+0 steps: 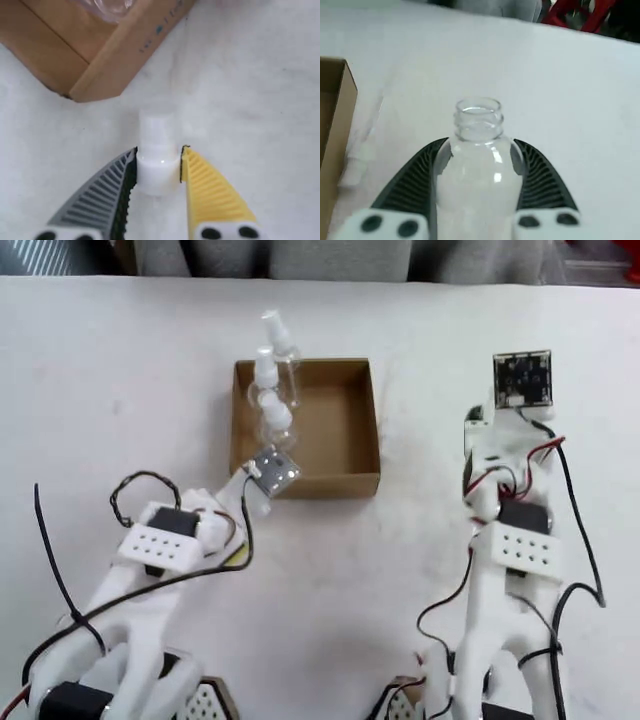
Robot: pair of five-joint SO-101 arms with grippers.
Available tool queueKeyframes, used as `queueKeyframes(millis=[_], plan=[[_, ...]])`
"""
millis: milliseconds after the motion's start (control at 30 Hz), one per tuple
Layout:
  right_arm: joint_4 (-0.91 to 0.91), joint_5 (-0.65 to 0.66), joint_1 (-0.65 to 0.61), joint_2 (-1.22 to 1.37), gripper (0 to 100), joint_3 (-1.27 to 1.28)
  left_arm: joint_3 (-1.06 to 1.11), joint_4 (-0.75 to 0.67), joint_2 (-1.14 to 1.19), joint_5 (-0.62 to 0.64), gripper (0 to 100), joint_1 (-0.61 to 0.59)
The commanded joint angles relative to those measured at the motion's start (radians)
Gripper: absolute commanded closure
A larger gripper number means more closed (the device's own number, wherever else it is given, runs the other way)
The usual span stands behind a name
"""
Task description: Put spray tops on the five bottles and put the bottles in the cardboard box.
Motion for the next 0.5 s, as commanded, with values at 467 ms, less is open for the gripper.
queueKeyframes(millis=[467], plan=[[-0.725, -0.321, -0.064, -0.044, 98.1, 0.193, -0.003, -0.02, -0.008, -0.012, 92, -0.012]])
